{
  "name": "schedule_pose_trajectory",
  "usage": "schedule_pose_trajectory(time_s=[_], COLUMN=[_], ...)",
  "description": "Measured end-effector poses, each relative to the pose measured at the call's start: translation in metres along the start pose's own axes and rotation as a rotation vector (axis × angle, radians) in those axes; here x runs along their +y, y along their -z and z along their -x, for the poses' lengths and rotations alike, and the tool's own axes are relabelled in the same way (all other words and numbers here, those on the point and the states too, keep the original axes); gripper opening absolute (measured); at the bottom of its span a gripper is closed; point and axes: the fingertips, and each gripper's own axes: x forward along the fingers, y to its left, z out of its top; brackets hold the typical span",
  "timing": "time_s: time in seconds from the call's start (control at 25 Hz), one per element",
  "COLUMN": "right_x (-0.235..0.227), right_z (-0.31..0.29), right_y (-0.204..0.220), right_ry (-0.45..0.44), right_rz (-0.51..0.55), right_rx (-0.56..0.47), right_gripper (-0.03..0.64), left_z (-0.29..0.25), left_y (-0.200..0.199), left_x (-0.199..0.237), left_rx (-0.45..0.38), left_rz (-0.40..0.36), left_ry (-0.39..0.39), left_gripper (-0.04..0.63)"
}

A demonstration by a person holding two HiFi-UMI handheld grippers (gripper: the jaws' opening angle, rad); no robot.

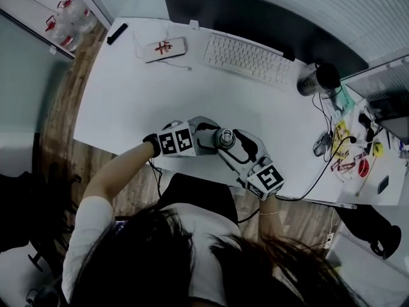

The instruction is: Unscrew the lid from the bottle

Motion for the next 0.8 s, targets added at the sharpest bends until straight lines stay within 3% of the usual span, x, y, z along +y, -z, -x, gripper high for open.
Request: schedule_pose_trajectory(time_s=[0.2, 0.36, 0.64, 0.8], right_x=[-0.003, -0.005, -0.009, -0.007], right_z=[0.006, 0.006, -0.006, -0.006], right_y=[0.013, 0.019, 0.015, 0.014], right_ry=[0.223, 0.335, 0.360, 0.342], right_rz=[-0.054, -0.073, -0.043, -0.017], right_rx=[-0.068, -0.083, -0.083, -0.067], right_gripper=[0.255, 0.253, 0.253, 0.253], left_z=[-0.001, 0.000, -0.001, 0.000], left_y=[0.000, 0.000, 0.000, 0.000], left_x=[0.001, 0.000, -0.001, -0.001], left_rx=[-0.021, -0.043, -0.085, -0.089], left_rz=[0.061, 0.105, 0.171, 0.170], left_ry=[-0.107, -0.187, -0.293, -0.301], left_gripper=[0.359, 0.359, 0.358, 0.357])
